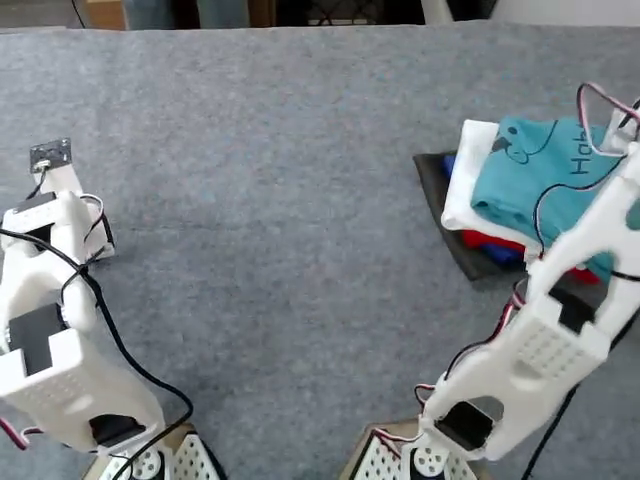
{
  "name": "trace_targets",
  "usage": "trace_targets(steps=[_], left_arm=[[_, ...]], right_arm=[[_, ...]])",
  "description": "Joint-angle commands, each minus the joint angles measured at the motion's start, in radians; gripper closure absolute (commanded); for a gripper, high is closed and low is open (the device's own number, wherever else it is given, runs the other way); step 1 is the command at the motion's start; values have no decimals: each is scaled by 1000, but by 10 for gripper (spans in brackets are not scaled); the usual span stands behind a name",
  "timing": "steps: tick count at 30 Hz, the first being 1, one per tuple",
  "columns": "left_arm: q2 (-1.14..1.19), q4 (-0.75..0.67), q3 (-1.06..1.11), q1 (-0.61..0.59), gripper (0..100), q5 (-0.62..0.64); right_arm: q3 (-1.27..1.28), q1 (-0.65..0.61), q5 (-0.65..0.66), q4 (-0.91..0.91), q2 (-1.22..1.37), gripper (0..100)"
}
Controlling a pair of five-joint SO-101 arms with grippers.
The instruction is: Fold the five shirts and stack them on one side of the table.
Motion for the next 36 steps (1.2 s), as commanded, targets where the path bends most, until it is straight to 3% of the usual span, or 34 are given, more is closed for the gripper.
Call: trace_targets(steps=[1,7,10,13,20,22,25,30,36], left_arm=[[-18,8,5,-1,971,-12],[-18,8,24,-1,971,-11],[-18,20,25,-2,971,-11],[-20,74,-1,-4,971,-12],[-181,310,-159,-10,971,-35],[-295,367,-168,24,971,-68],[-499,460,-110,110,971,-77],[-867,443,189,229,971,-77],[-1212,80,717,254,971,-77]], right_arm=[[39,57,6,-184,119,949],[-13,98,14,-322,328,949],[-108,100,14,-302,372,949],[-259,101,9,-175,354,949],[-763,48,8,345,274,949],[-763,37,8,358,217,949],[-619,51,-21,361,45,949],[-93,34,-38,361,-360,949],[763,-149,-35,350,-944,949]])
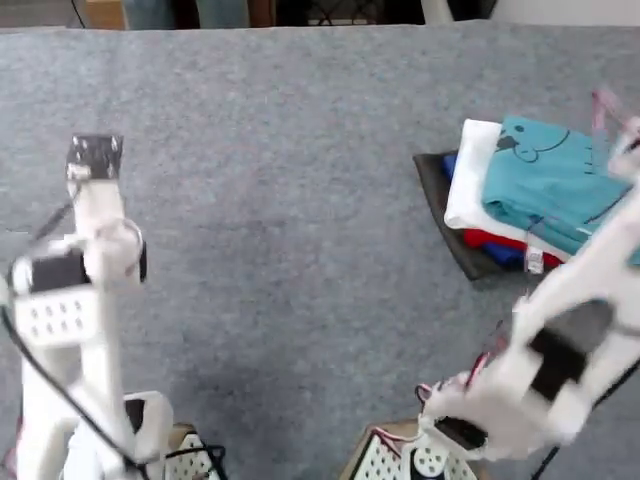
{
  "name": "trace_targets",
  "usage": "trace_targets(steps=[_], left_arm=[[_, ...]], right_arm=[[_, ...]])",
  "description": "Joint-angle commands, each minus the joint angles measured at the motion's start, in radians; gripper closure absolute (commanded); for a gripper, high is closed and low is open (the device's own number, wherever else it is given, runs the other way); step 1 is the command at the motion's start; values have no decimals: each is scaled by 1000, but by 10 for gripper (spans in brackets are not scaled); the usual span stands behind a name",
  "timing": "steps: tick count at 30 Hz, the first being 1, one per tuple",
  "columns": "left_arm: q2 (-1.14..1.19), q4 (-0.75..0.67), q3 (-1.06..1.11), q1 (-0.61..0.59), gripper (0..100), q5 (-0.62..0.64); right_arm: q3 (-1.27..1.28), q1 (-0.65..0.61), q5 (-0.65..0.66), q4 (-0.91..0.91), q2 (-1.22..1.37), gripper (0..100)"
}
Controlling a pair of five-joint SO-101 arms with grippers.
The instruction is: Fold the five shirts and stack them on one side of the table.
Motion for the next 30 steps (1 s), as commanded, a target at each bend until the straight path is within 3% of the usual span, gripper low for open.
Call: trace_targets(steps=[1,4,7,13,17,22,30], left_arm=[[-212,-226,328,15,971,-11],[-356,-344,570,13,971,-11],[-508,-402,745,-16,971,-11],[-812,-198,799,-7,971,-9],[-942,8,791,39,971,-9],[-921,46,791,39,971,-3],[-922,106,791,-61,971,-3]], right_arm=[[616,-143,-3,-21,-414,949],[1012,-279,-2,-140,-653,949],[1346,-311,-2,-330,-886,949],[1882,-330,-2,-585,-1322,949],[2037,-336,-2,-583,-1580,949],[2272,-333,-2,-486,-1837,949],[2301,-328,-3,-485,-1804,949]])
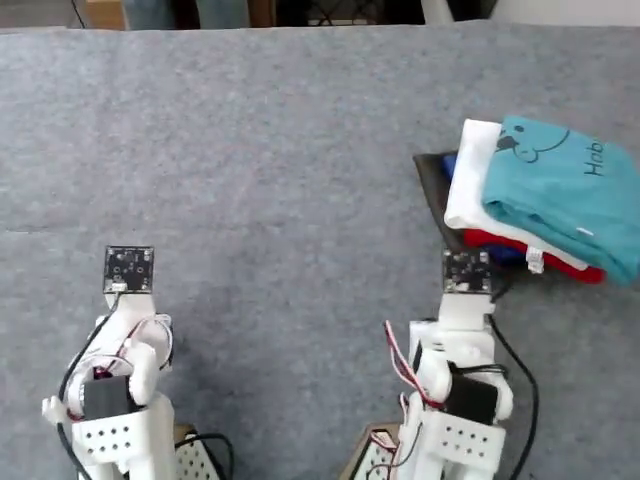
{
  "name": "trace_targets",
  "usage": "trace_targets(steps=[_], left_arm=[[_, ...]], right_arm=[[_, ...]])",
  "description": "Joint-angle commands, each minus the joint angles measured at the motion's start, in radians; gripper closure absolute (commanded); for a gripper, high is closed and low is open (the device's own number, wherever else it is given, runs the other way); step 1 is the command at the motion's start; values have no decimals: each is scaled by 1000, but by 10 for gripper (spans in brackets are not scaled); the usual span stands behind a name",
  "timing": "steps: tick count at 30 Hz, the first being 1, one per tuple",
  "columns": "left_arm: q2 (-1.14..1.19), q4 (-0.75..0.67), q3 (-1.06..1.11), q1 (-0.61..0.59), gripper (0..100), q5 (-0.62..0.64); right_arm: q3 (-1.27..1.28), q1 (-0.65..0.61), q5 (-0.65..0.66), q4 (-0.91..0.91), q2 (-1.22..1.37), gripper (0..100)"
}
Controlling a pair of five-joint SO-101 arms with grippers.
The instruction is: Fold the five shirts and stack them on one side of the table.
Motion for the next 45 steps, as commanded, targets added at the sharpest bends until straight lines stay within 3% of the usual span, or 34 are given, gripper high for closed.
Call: trace_targets(steps=[1,45], left_arm=[[-14,71,10,-61,971,0],[-14,74,10,-79,970,0]], right_arm=[[2,-5,-2,-2,-53,949],[2,-5,-2,-2,-53,949]])
